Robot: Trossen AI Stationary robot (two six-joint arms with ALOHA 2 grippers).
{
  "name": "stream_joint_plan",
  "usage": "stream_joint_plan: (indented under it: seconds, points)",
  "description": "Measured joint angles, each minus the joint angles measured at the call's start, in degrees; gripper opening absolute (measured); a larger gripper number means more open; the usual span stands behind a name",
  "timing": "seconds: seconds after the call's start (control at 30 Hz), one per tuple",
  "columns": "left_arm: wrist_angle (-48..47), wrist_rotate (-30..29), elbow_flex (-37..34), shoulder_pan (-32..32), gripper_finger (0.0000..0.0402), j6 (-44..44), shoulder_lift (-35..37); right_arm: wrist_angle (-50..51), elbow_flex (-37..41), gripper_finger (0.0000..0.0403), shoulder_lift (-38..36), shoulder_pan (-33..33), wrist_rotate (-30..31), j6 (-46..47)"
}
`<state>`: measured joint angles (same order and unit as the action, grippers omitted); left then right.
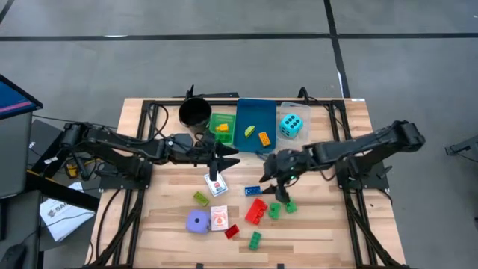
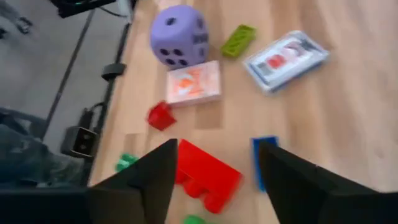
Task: Pick & Place Toys
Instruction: Put the small stud blue game piece into the blue bin
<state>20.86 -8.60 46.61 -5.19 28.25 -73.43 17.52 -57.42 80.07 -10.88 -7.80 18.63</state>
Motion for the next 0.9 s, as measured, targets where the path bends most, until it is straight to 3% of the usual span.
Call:
stream_joint_plan:
  seconds: [0.17, 0.43, 0.6, 0.9]
  points:
    - [-0.08, 0.0, 0.0, 0.0, 0.0204, 0.02, 0.0, 0.05, -4.76, 0.0253, 6.26, -2.55, -0.14, 0.7]
    - [-0.59, -1.41, 0.0, 0.0, 0.0204, 0.04, 0.0, 0.36, -8.86, 0.0256, 13.31, -3.46, -1.19, -4.13]
    - [-1.09, -3.99, 0.0, 0.0, 0.0204, 1.13, 0.0, 3.0, -8.89, 0.0256, 13.37, -0.63, -5.93, -5.61]
    - [-9.23, -3.45, 0.02, -0.88, 0.0204, -0.39, 4.09, 6.9, -8.84, 0.0256, 9.74, -1.13, -7.53, -8.99]
